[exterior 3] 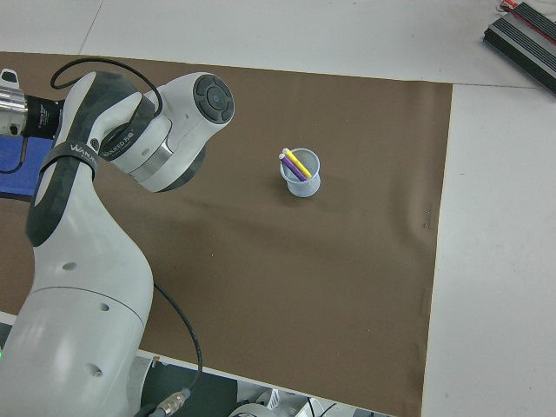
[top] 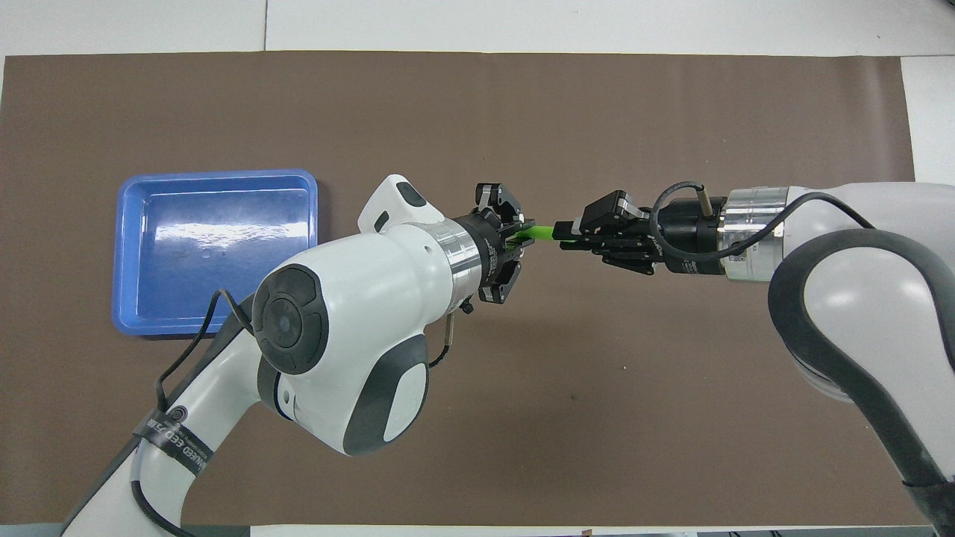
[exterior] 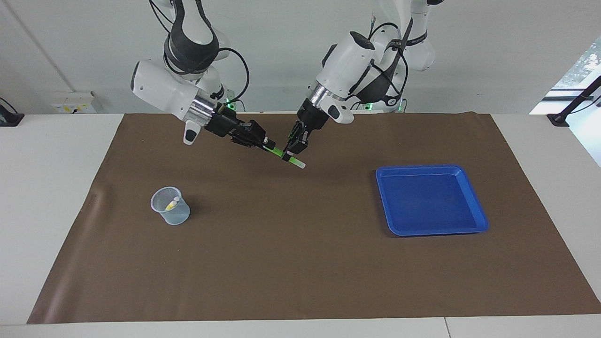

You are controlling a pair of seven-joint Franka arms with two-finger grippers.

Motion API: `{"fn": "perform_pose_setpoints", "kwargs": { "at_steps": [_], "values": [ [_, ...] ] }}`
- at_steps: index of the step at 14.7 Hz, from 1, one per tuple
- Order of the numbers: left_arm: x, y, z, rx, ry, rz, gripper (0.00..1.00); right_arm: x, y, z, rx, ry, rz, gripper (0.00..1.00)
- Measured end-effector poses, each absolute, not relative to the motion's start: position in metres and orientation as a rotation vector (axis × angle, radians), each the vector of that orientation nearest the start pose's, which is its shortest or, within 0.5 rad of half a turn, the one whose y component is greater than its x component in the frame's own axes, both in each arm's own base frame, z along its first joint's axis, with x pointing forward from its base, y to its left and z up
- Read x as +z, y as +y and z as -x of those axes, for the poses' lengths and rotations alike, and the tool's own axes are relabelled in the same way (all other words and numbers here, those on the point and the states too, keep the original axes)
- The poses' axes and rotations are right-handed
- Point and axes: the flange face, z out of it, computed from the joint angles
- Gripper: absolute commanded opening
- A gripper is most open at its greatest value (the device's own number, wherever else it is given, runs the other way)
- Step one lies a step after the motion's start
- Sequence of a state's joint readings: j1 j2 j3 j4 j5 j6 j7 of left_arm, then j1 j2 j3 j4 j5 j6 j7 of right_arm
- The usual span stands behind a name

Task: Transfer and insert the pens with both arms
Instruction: 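Grasp the green pen with the right gripper and open the left gripper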

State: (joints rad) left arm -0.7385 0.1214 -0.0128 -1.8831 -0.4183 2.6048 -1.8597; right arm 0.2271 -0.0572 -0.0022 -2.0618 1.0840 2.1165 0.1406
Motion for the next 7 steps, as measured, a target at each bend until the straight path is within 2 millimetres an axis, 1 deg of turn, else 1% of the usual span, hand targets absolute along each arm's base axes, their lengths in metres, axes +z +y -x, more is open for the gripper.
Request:
{"fn": "perform_pose_setpoints", "kwargs": {
  "at_steps": [3, 4, 5, 7],
  "values": [
    [0.5099, -0.4274, -0.4705, -0.194, 1.604, -1.896, 0.00, 0.4922, 0.1636, -0.5340, 0.088, 0.509, 2.132, 0.00],
    [0.5099, -0.4274, -0.4705, -0.194, 1.604, -1.896, 0.51, 0.4922, 0.1636, -0.5340, 0.088, 0.509, 2.132, 0.00],
    [0.5099, -0.4273, -0.4706, -0.191, 1.597, -1.901, 1.00, 0.4923, 0.1637, -0.5339, 0.088, 0.509, 2.132, 0.00],
    [0.5077, -0.4263, -0.4709, -0.166, 1.542, -1.951, 1.00, 0.4925, 0.1627, -0.5343, 0.087, 0.511, 2.131, 0.00]
  ]
}}
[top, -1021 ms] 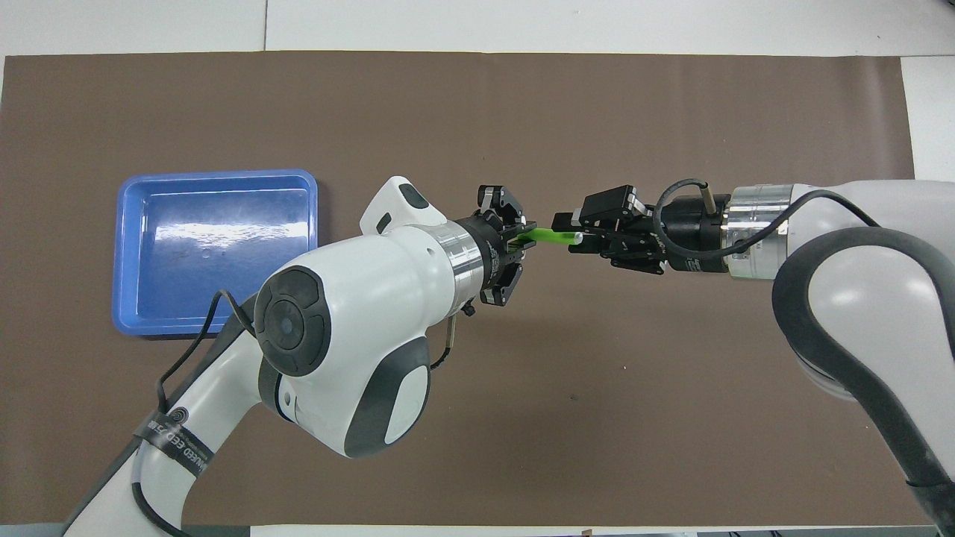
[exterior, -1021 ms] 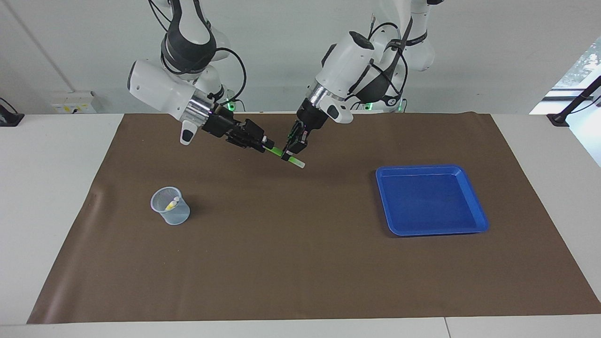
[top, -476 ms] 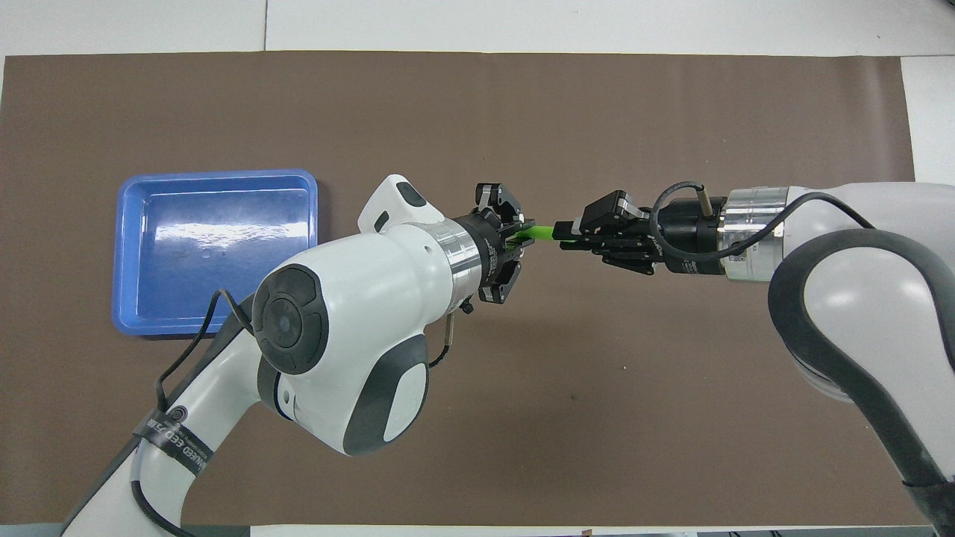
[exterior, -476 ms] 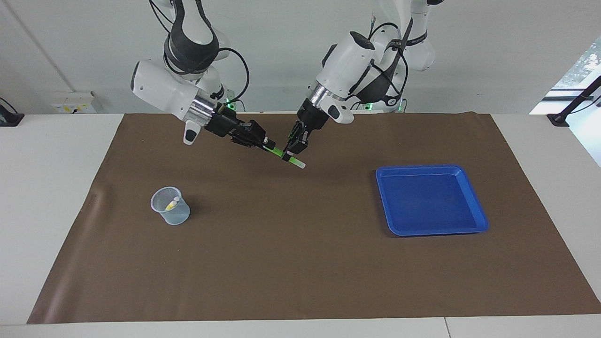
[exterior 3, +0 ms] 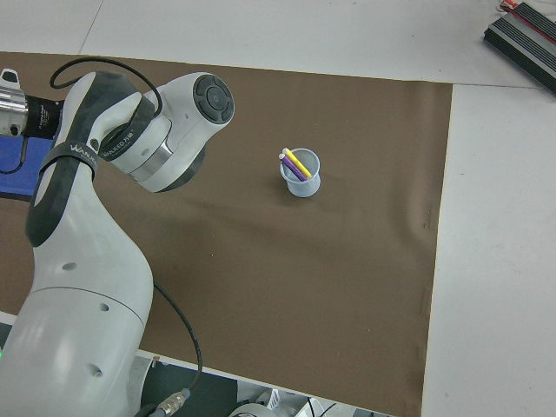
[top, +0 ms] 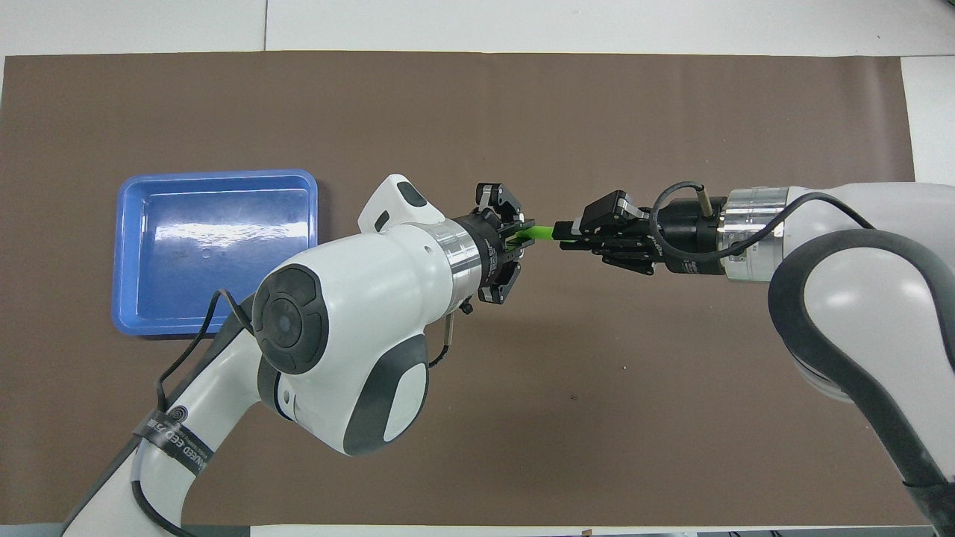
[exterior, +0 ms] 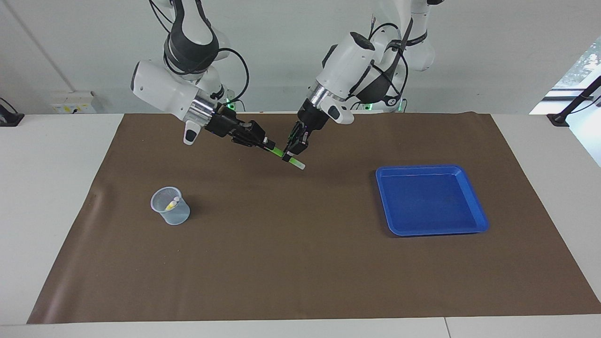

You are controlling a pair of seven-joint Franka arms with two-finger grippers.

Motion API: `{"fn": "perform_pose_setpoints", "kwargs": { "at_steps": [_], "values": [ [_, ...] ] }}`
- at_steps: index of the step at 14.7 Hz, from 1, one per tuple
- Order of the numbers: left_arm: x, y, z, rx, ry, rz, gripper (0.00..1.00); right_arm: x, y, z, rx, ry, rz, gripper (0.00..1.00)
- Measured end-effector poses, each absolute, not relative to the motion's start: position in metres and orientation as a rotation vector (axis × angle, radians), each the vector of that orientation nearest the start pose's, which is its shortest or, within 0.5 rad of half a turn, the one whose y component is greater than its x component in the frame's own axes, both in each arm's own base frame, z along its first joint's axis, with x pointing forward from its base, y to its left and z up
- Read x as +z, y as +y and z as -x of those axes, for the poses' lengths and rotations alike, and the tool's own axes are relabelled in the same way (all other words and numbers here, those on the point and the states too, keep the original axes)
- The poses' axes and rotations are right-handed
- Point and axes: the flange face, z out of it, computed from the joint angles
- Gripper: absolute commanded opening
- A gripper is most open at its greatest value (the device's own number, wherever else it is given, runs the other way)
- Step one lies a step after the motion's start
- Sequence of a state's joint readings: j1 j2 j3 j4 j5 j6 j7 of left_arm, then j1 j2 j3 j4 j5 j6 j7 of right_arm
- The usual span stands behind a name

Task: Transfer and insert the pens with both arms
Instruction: 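Grasp the green pen with the right gripper and open the left gripper, then insert the green pen into the cup while the left gripper withdraws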

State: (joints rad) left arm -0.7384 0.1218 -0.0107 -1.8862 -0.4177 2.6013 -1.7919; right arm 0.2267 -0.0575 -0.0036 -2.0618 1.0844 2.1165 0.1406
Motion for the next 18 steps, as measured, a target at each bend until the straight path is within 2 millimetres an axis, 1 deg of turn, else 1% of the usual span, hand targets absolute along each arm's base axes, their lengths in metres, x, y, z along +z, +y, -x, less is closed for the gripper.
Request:
{"fn": "perform_pose_setpoints", "kwargs": {
  "at_steps": [2, 3, 4, 5, 7, 9, 10, 11, 12, 13, 15, 17, 18],
  "values": [
    [0.501, -0.421, -0.473, -0.131, 1.468, -2.027, 1.00, 0.493, 0.161, -0.535, 0.085, 0.513, 2.130, 0.00],
    [0.496, -0.414, -0.477, -0.115, 1.434, -2.073, 1.00, 0.496, 0.160, -0.536, 0.086, 0.505, 2.133, 0.00],
    [0.490, -0.402, -0.485, -0.107, 1.408, -2.128, 1.00, 0.501, 0.154, -0.537, 0.093, 0.482, 2.151, 0.00],
    [0.485, -0.384, -0.496, -0.102, 1.374, -2.196, 1.00, 0.509, 0.141, -0.540, 0.100, 0.447, 2.195, 0.00],
    [0.476, -0.346, -0.514, -0.109, 1.287, -2.329, 1.00, 0.531, 0.101, -0.546, 0.126, 0.380, 2.306, 0.00],
    [0.469, -0.309, -0.527, -0.102, 1.148, -2.450, 1.00, 0.552, 0.054, -0.552, 0.139, 0.309, 2.439, 0.00],
    [0.463, -0.291, -0.531, -0.091, 1.071, -2.501, 1.00, 0.558, 0.031, -0.554, 0.127, 0.243, 2.512, 0.00],
    [0.457, -0.273, -0.534, -0.075, 0.991, -2.551, 1.00, 0.559, 0.012, -0.556, 0.104, 0.156, 2.584, 0.00],
    [0.448, -0.253, -0.536, -0.053, 0.901, -2.613, 1.00, 0.555, -0.005, -0.559, 0.080, 0.051, 2.656, 0.00],
    [0.441, -0.232, -0.537, -0.024, 0.814, -2.678, 1.00, 0.547, -0.018, -0.560, 0.065, -0.049, 2.712, 0.00],
    [0.434, -0.191, -0.542, 0.008, 0.641, -2.782, 1.00, 0.531, -0.036, -0.567, 0.055, -0.216, 2.797, 0.00],
    [0.434, -0.145, -0.550, 0.038, 0.460, -2.885, 1.00, 0.518, -0.048, -0.571, 0.074, -0.335, 2.845, 0.00],
    [0.435, -0.124, -0.552, 0.046, 0.372, -2.932, 1.00, 0.512, -0.058, -0.572, 0.081, -0.388, 2.862, 0.00]
  ]
}}
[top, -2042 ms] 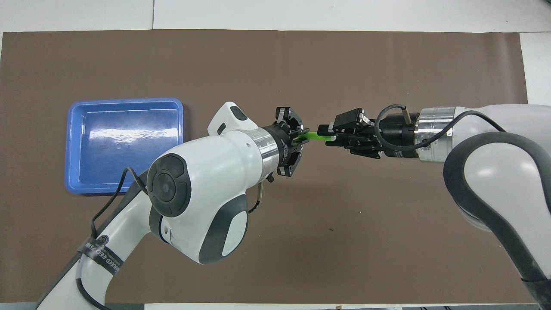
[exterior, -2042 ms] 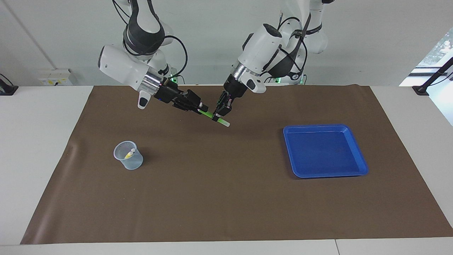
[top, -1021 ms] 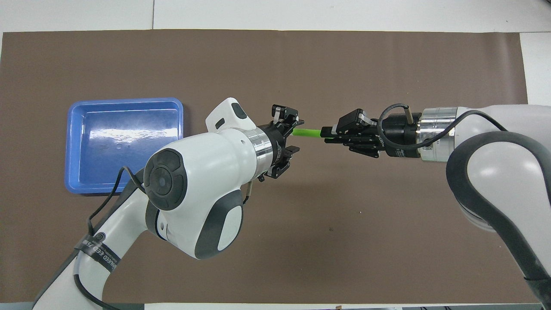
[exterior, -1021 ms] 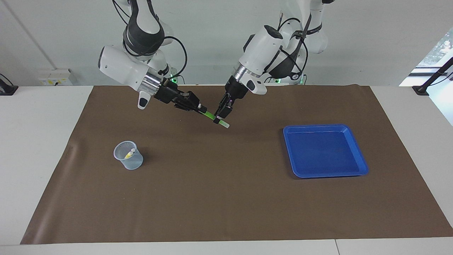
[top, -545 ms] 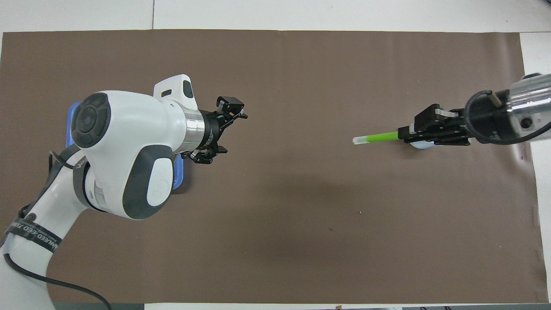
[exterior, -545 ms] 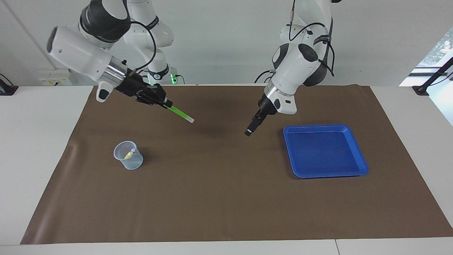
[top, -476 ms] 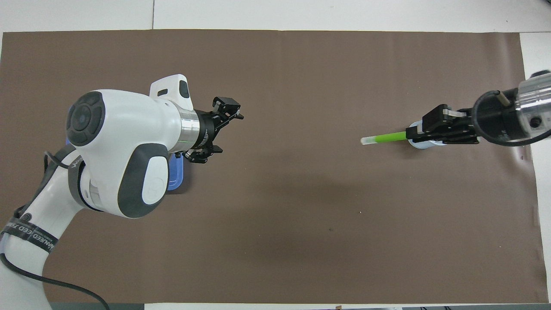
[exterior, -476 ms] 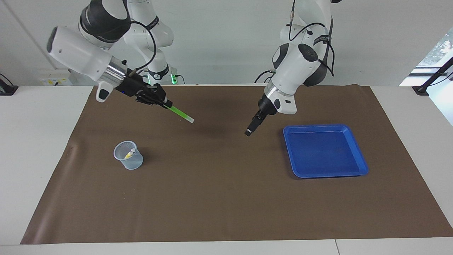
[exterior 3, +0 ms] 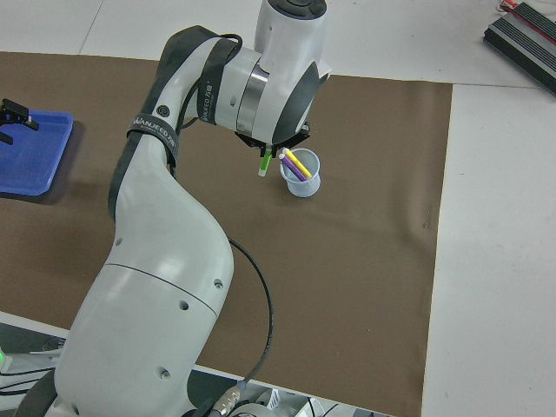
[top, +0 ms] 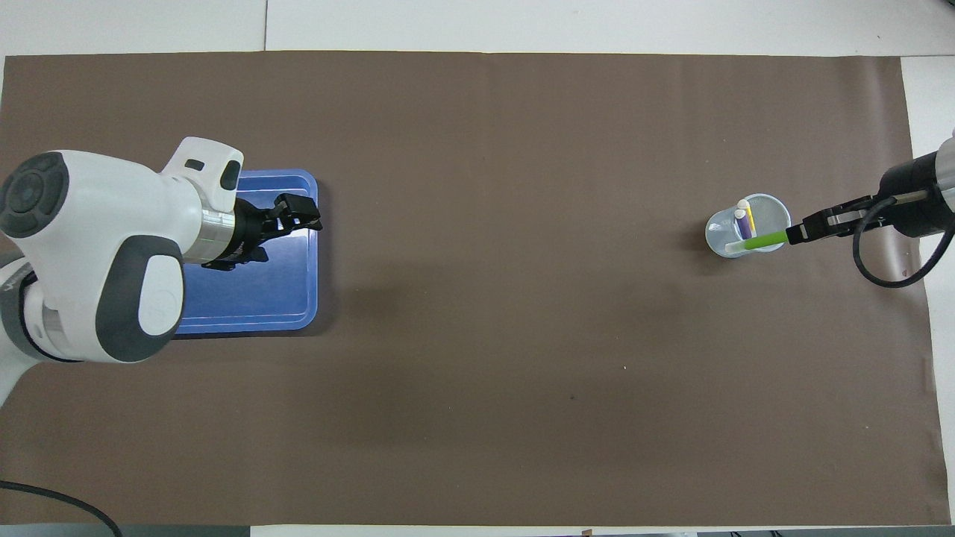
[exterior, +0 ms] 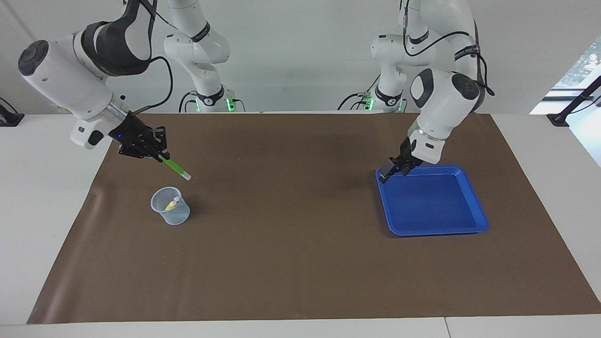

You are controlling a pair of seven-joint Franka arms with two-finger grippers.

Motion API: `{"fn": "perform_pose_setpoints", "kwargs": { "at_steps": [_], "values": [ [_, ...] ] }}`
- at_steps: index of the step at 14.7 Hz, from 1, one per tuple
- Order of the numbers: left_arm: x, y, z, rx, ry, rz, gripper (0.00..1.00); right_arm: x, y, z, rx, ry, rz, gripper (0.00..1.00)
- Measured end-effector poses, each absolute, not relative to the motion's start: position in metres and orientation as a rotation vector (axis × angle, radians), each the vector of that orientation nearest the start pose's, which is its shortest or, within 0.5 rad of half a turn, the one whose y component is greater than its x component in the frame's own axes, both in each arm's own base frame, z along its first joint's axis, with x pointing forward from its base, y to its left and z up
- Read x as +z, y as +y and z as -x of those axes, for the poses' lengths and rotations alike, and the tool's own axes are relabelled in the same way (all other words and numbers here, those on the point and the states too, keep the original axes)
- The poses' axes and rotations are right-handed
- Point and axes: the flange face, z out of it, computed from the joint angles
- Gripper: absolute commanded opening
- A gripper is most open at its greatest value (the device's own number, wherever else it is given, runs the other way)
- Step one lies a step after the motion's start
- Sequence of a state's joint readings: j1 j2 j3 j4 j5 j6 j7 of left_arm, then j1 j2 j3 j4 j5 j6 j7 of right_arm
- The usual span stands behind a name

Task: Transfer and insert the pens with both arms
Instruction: 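Insert the green pen into the cup while the left gripper withdraws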

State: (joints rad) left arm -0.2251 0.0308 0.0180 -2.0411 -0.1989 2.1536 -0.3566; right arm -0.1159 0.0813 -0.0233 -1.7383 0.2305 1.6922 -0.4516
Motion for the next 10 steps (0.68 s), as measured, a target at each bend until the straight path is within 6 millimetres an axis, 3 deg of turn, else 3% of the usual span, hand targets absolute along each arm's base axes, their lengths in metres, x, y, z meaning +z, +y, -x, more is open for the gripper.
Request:
{"fn": "perform_pose_setpoints", "kwargs": {
  "at_steps": [3, 4, 7, 10],
  "values": [
    [0.453, -0.066, -0.550, -0.055, -0.175, 3.279, 1.00, 0.493, -0.102, -0.580, 0.032, -0.493, 2.880, 0.00],
    [0.464, -0.047, -0.547, -0.050, -0.118, 3.280, 1.00, 0.488, -0.108, -0.583, 0.020, -0.504, 2.881, 0.00],
    [0.518, -0.005, -0.539, -0.014, 0.032, 3.256, 1.00, 0.482, -0.105, -0.589, 0.010, -0.518, 2.882, 0.00],
    [0.570, 0.003, -0.538, -0.035, 0.117, 3.210, 1.00, 0.478, -0.100, -0.591, 0.011, -0.514, 2.864, 0.00]
  ]
}}
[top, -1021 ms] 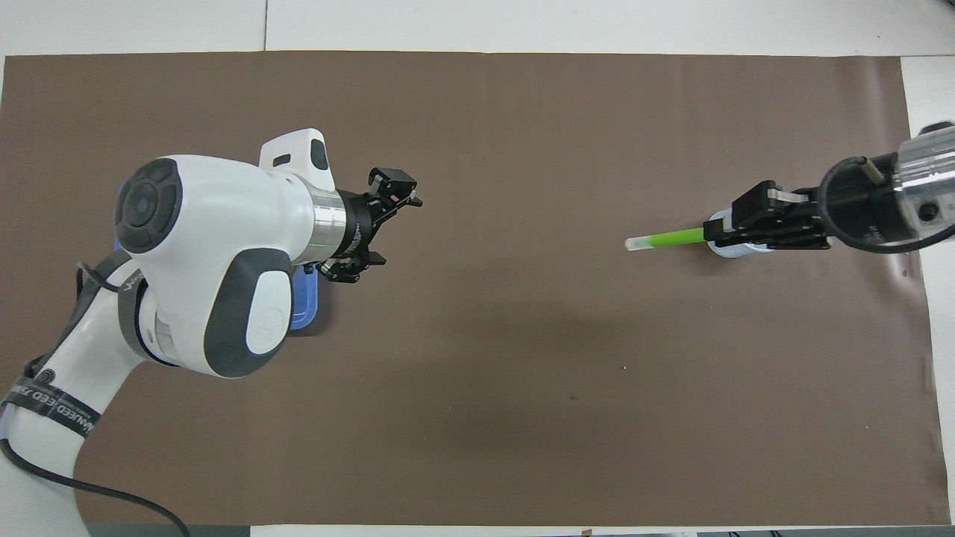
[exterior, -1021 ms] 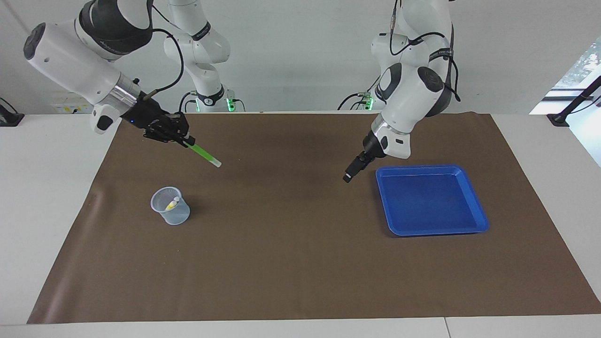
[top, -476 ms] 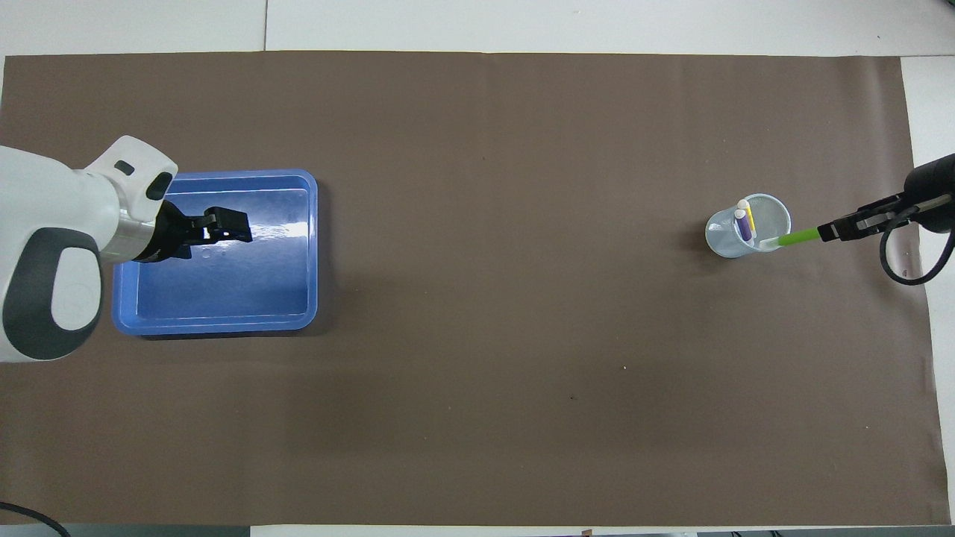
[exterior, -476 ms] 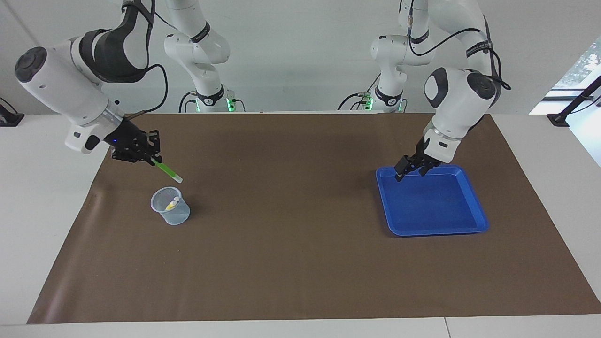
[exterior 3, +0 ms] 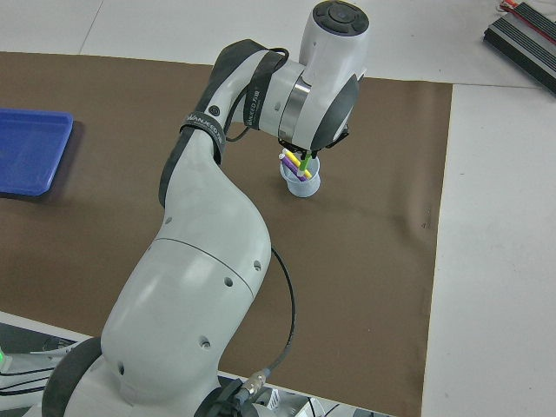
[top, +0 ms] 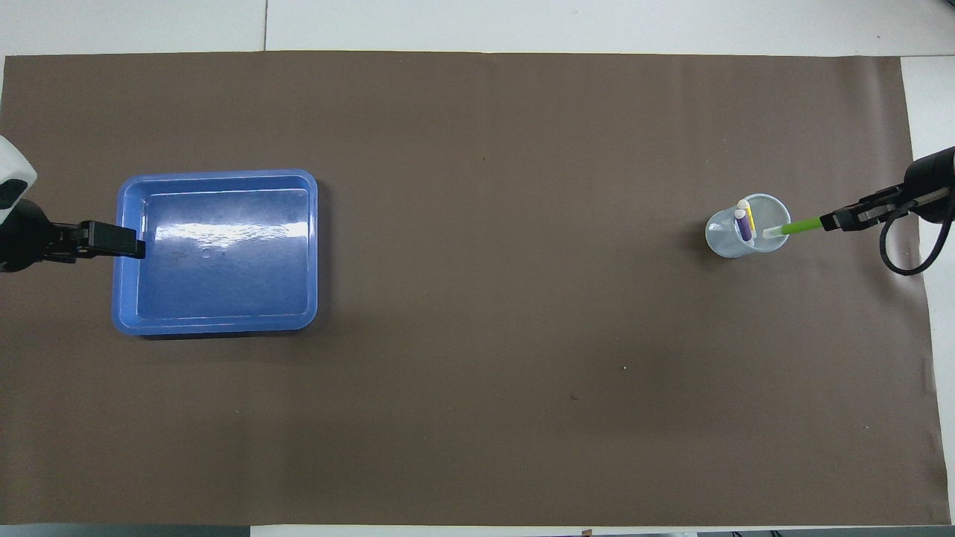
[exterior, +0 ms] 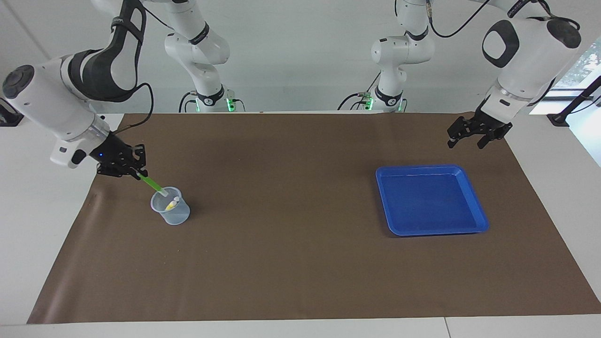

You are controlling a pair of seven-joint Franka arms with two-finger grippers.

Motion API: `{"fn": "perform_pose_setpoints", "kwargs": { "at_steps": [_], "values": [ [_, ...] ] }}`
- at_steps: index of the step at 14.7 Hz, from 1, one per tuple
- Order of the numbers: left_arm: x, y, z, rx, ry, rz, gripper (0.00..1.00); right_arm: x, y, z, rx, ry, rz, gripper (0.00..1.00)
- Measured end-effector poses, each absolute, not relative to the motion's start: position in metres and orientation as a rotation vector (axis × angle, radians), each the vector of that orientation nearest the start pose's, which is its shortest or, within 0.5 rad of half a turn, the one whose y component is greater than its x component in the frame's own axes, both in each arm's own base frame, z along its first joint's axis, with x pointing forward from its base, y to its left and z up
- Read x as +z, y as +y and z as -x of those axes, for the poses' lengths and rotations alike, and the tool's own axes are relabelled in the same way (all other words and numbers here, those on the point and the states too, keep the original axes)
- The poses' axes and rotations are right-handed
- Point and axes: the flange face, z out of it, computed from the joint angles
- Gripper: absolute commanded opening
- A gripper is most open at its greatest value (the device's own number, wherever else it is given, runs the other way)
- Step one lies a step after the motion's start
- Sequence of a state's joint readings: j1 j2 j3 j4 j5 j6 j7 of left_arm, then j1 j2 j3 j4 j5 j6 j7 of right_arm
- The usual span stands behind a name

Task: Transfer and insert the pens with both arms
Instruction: 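Insert the green pen into the cup while the left gripper withdraws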

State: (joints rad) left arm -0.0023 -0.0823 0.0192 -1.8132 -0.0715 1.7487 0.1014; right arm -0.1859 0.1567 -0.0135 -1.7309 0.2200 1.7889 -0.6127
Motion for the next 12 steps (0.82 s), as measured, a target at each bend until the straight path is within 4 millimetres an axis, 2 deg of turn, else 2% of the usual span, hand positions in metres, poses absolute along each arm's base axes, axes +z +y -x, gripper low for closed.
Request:
{"fn": "perform_pose_setpoints", "kwargs": {
  "at_steps": [5, 6, 7, 8, 9, 10, 12],
  "values": [
    [0.629, 0.001, -0.530, 0.000, 0.147, 3.203, 1.00, 0.468, -0.098, -0.589, 0.025, -0.503, 2.848, 0.00],
    [0.637, 0.001, -0.529, 0.016, 0.151, 3.203, 1.00, 0.465, -0.098, -0.589, 0.014, -0.500, 2.853, 0.00],
    [0.641, 0.000, -0.529, 0.030, 0.154, 3.203, 1.00, 0.460, -0.098, -0.589, 0.006, -0.496, 2.857, 0.05],
    [0.641, -0.001, -0.530, 0.042, 0.158, 3.203, 1.00, 0.457, -0.098, -0.589, 0.003, -0.493, 2.859, 0.35],
    [0.638, -0.002, -0.531, 0.057, 0.163, 3.203, 1.00, 0.454, -0.098, -0.588, 0.000, -0.491, 2.861, 0.76],
    [0.634, -0.003, -0.533, 0.070, 0.166, 3.203, 1.00, 0.454, -0.098, -0.589, -0.006, -0.491, 2.864, 1.00],
    [0.628, -0.004, -0.537, 0.088, 0.169, 3.203, 1.00, 0.455, -0.097, -0.589, -0.015, -0.493, 2.866, 1.00]
  ]
}}
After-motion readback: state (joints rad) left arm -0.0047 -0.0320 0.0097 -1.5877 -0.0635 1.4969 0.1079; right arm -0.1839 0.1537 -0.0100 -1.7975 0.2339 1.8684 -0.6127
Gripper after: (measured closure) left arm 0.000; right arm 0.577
